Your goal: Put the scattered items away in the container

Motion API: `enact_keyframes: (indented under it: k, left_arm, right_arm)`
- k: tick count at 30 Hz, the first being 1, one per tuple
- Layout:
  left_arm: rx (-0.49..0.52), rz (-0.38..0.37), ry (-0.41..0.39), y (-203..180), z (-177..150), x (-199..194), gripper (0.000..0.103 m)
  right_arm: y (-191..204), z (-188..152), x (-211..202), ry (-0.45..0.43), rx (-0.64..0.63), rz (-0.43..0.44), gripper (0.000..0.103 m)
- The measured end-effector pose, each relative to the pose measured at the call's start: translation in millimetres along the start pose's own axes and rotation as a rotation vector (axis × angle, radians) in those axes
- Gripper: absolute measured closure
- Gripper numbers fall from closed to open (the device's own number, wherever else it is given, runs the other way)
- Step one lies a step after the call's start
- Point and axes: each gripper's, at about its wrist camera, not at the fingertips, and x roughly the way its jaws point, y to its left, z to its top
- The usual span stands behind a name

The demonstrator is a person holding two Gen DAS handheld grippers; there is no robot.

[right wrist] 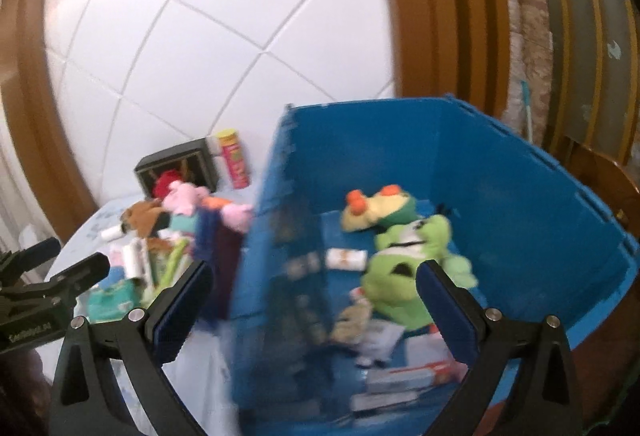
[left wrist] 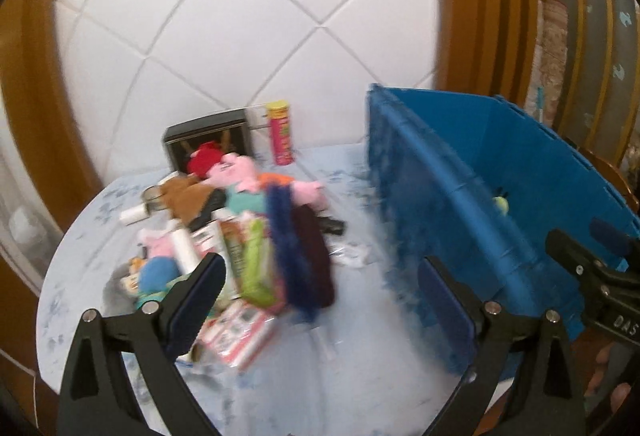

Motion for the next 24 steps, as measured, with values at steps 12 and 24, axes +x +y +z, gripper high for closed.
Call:
enact_keyframes:
  k: [12,24]
  left_arm:
    - [-0.002,0.039,0.046,128,-73,-36,0.005]
    - [-0.022,0.073,0.066,142,-98,-60,0.005]
  right_arm:
    - [130,-69,-40,-0.006,-0.035,-0.031,0.000]
    - [146,-83,-62,-0.010,-0.054,-0.024,0.000]
